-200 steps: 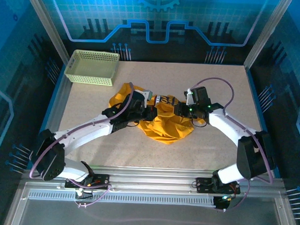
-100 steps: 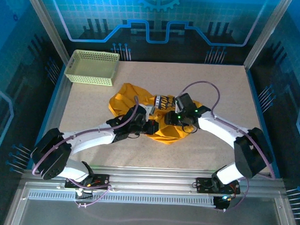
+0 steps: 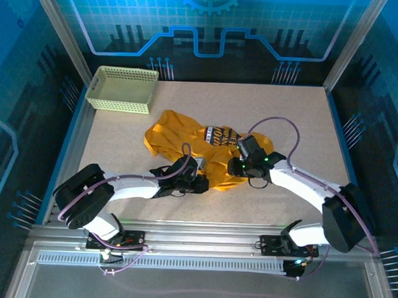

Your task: Fold the inside-out t-shirt

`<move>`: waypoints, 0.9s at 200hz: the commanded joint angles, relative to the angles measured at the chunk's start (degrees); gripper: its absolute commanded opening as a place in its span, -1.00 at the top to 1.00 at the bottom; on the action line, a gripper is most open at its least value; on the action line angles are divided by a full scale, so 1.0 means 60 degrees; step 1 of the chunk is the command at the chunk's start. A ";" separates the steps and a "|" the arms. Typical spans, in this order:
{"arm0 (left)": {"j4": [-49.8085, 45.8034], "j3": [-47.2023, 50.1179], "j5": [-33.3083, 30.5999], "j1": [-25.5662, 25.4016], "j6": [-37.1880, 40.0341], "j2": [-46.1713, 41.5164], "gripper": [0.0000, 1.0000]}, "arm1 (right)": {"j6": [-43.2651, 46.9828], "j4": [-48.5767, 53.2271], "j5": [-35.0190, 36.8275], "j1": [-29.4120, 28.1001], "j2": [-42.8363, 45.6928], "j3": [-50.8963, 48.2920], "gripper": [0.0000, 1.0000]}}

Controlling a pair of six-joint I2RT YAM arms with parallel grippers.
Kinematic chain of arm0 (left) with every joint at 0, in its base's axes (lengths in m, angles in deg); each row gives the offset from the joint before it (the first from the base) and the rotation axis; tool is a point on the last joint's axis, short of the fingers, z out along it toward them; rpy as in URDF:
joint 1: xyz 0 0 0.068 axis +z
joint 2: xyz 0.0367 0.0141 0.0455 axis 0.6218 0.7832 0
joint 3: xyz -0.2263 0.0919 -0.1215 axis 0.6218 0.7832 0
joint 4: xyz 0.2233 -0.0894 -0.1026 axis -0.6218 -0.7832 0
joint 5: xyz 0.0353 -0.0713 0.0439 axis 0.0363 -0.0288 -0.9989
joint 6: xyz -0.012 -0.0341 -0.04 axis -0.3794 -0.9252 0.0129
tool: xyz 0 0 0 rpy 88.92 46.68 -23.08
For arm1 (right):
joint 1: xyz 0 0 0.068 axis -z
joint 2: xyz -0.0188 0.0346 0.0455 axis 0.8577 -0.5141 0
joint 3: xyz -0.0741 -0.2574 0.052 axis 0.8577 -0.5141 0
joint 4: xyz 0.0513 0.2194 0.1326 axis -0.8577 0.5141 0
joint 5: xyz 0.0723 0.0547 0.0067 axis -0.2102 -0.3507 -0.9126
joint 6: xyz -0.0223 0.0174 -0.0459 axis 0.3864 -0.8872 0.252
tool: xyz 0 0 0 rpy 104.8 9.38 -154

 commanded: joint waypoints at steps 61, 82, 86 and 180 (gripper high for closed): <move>0.0449 -0.0001 0.0074 -0.0047 -0.0057 -0.0049 0.96 | -0.0634 -0.0828 -0.0630 -0.0630 -0.1461 0.0539 0.41; 0.0382 -0.0016 0.0098 -0.0048 -0.0043 -0.0053 0.96 | -0.0802 -0.0603 -0.0277 -0.0586 -0.1929 0.0797 0.40; 0.0382 -0.0025 0.0107 -0.0047 -0.0039 -0.0042 0.96 | -0.0839 -0.0482 -0.0133 -0.0569 -0.2002 0.0880 0.39; 0.0314 -0.0242 0.0163 -0.0088 0.0054 0.0103 0.95 | -0.1009 0.0571 0.1029 -0.0729 -0.3271 0.1501 0.31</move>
